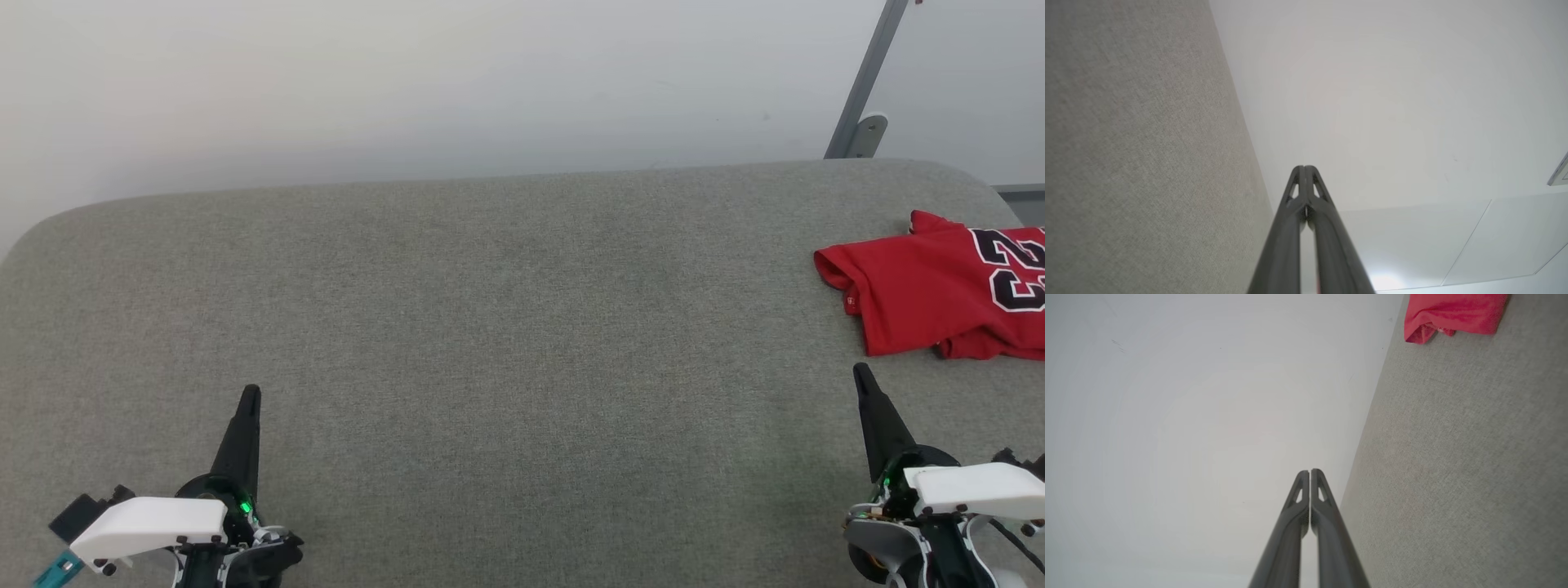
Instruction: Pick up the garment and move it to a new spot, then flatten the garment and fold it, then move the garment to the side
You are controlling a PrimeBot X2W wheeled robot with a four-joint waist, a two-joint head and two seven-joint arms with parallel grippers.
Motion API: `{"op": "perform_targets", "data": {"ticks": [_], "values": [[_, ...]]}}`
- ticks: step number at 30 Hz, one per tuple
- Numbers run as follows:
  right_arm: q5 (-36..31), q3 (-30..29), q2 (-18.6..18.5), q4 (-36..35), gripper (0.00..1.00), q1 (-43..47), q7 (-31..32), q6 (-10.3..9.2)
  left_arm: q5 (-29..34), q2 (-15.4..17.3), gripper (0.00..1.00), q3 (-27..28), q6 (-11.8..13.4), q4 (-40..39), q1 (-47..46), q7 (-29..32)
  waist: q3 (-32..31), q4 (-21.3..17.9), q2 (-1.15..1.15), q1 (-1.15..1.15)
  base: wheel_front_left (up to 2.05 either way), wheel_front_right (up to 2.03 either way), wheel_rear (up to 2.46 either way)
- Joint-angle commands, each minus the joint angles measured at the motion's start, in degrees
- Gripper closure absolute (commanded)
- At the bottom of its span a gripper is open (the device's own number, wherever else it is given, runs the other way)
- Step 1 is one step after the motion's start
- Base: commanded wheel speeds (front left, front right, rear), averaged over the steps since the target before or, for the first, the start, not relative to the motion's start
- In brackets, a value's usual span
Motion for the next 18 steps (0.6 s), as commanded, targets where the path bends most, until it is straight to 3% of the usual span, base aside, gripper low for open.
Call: {"op": "perform_targets", "data": {"ticks": [1, 18], "values": [[1.0, -0.3, 0.3, -0.4, 1.0, -0.7, 0.5, -0.01, -1.2, -0.2, 1.0, 0.2, -0.2, 0.1, -1.2, 0.4, 0.0, 0.0, 0.0, 0.0, 0.0, 0.0, 0.0], [5.2, -0.4, 0.6, -0.3, 1.0, -1.1, 1.7, -0.02, -5.2, -0.6, 1.0, 0.2, -0.2, 0.6, -2.1, 1.6, 0.0, -0.1, 0.0, 0.0, 0.0, 0.0, 0.0]]}}
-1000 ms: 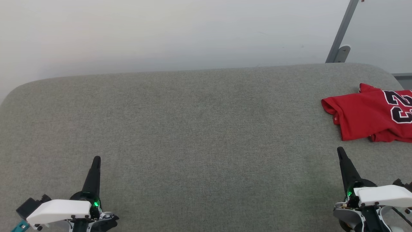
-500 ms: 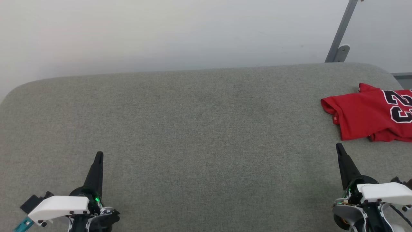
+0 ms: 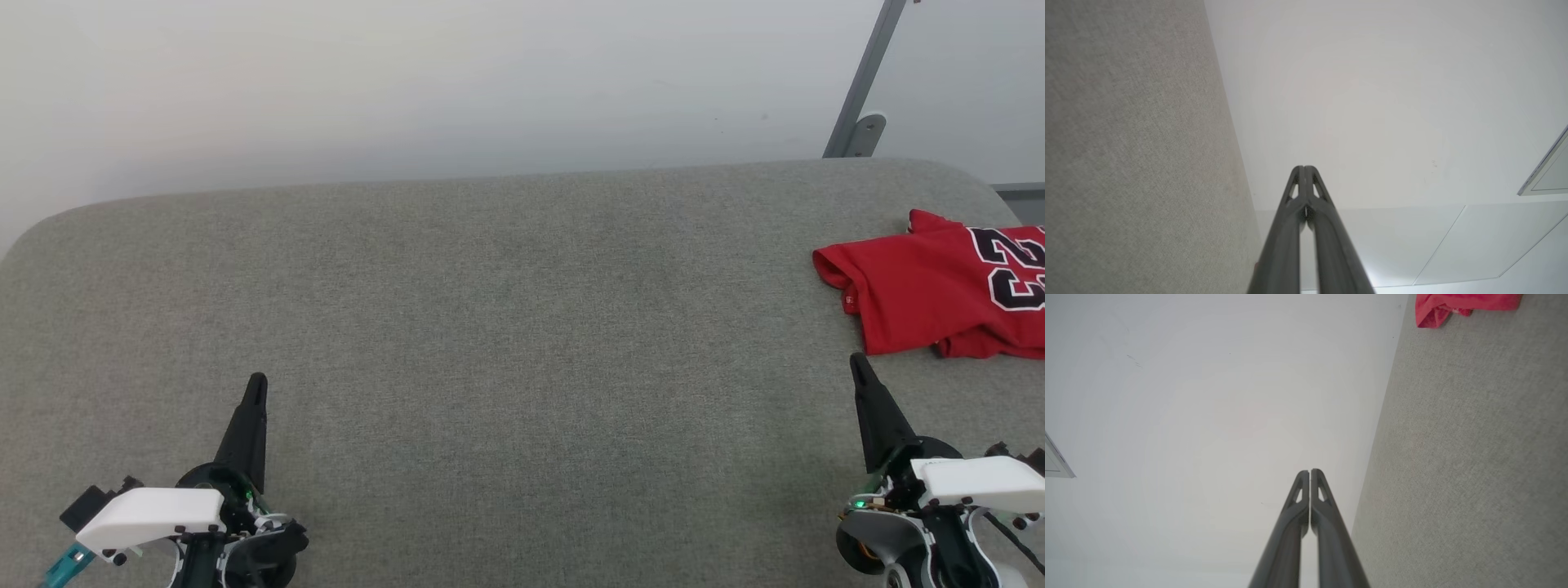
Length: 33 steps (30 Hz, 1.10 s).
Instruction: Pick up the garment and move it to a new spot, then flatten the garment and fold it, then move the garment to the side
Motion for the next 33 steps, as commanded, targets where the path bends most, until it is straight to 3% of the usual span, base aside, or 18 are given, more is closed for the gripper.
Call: {"op": "perform_targets", "data": {"ticks": [1, 33], "values": [[0.2, -0.1, 0.1, -0.2, 1.0, -0.3, 0.2, -0.02, -0.2, -0.1, 1.0, 0.1, -0.2, 0.0, -0.7, 0.0, 0.0, 0.0, 0.0, 0.0, 0.0, 0.0, 0.0], [0.2, -0.1, 0.1, -0.2, 1.0, -0.3, 0.2, -0.02, -0.1, -0.1, 1.0, 0.2, -0.2, 0.0, -0.7, 0.1, 0.0, 0.0, 0.0, 0.0, 0.0, 0.0, 0.0]]}}
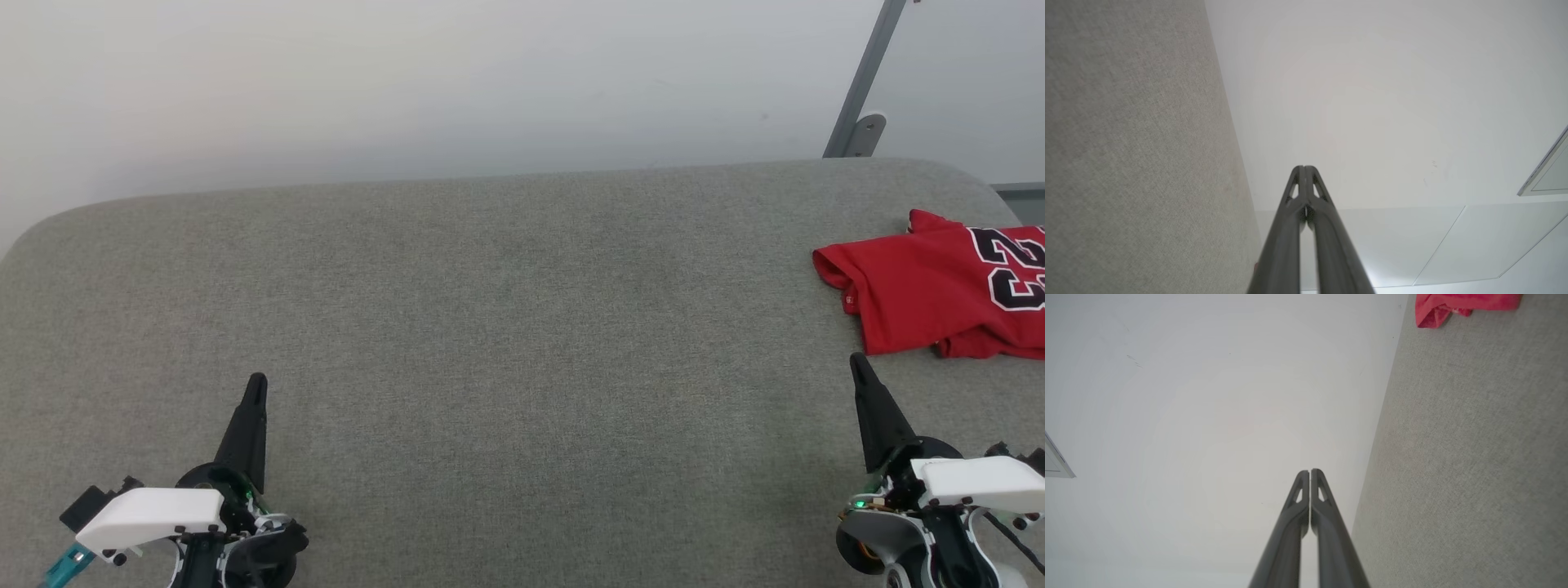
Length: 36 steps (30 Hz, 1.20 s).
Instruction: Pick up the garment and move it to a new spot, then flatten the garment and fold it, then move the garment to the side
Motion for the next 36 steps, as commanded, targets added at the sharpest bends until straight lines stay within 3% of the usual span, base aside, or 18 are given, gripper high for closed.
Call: {"op": "perform_targets", "data": {"ticks": [1, 36], "values": [[0.2, -0.1, 0.1, -0.2, 1.0, -0.3, 0.2, -0.02, -0.1, -0.1, 1.0, 0.2, -0.2, 0.0, -0.7, 0.1, 0.0, 0.0, 0.0, 0.0, 0.0, 0.0, 0.0], [0.2, -0.1, 0.1, -0.2, 1.0, -0.3, 0.1, -0.02, 0.0, -0.1, 1.0, 0.2, -0.2, 0.0, -0.7, 0.2, 0.0, 0.0, 0.0, 0.0, 0.0, 0.0, 0.0]]}}
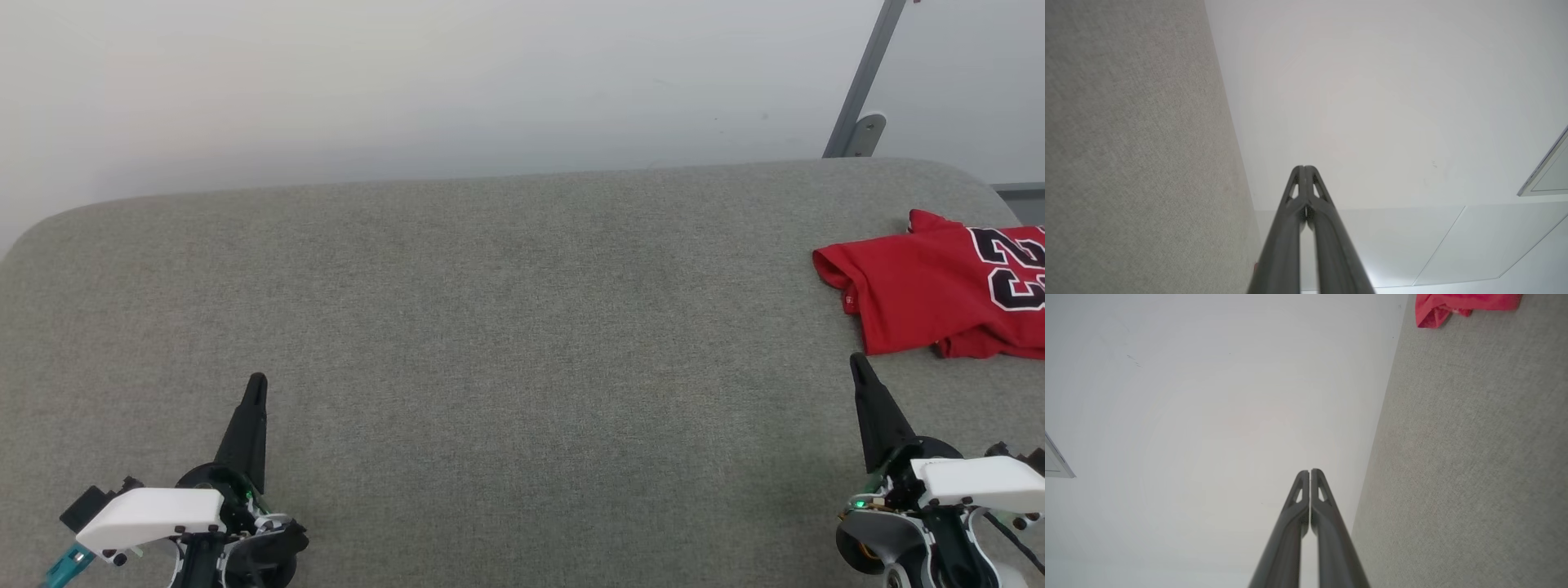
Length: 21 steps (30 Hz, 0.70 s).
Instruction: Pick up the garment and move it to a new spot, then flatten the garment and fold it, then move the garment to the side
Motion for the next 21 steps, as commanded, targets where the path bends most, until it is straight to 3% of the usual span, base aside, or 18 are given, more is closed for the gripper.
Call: {"op": "perform_targets", "data": {"ticks": [1, 21], "values": [[0.2, -0.1, 0.1, -0.2, 1.0, -0.3, 0.1, -0.02, 0.0, 0.0, 1.0, 0.1, -0.2, 0.0, -0.7, 0.2, 0.0, 0.0, 0.0, 0.0, 0.0, 0.0, 0.0], [0.2, 0.0, 0.1, -0.2, 1.0, -0.3, 0.1, -0.02, 0.0, 0.0, 1.0, 0.2, -0.2, 0.0, -0.7, 0.2, 0.0, 0.0, 0.0, 0.0, 0.0, 0.0, 0.0]]}}
